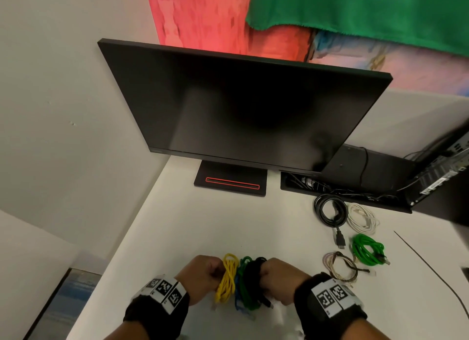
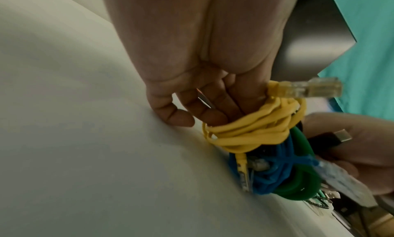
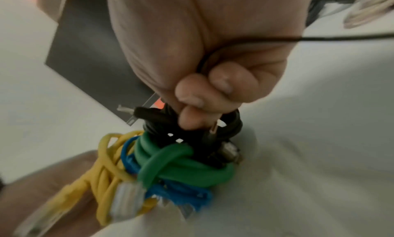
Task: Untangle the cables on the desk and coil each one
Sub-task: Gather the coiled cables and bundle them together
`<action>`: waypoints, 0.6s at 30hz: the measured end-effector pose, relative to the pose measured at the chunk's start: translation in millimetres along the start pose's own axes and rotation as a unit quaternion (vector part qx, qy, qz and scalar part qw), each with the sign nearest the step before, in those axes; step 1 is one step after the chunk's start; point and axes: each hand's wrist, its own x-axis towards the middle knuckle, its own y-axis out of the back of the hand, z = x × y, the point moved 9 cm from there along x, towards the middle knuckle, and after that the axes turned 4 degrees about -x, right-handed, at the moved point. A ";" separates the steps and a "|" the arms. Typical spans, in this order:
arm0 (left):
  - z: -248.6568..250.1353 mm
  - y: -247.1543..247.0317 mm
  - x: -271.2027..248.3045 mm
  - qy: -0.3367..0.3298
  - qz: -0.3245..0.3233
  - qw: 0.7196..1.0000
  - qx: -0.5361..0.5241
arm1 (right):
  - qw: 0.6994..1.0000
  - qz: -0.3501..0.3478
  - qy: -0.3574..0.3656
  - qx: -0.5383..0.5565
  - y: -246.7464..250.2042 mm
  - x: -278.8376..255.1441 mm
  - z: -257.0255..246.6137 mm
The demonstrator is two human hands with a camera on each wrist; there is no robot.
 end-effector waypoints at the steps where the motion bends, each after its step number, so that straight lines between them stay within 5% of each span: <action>1: 0.7 -1.4 0.0 0.006 -0.007 1.000 -0.003 | 0.999 0.025 -0.029 -0.003 3.9 2.3 6.0; 5: -4.6 -5.3 -0.2 0.051 -0.035 0.995 -0.072 | 0.990 0.103 -0.092 0.010 11.1 6.3 9.9; 8: -17.0 -1.7 -7.0 0.111 0.009 0.973 -0.204 | 0.985 0.148 -0.085 0.021 15.9 1.8 7.0; 13: -16.8 -7.4 -15.4 0.096 0.025 0.959 -0.265 | 0.988 0.046 -0.068 0.131 -5.3 -1.5 9.2; 18: -13.0 -10.2 -13.0 0.085 0.010 0.956 -0.282 | 0.893 -0.023 -0.127 0.431 -30.1 -11.0 27.1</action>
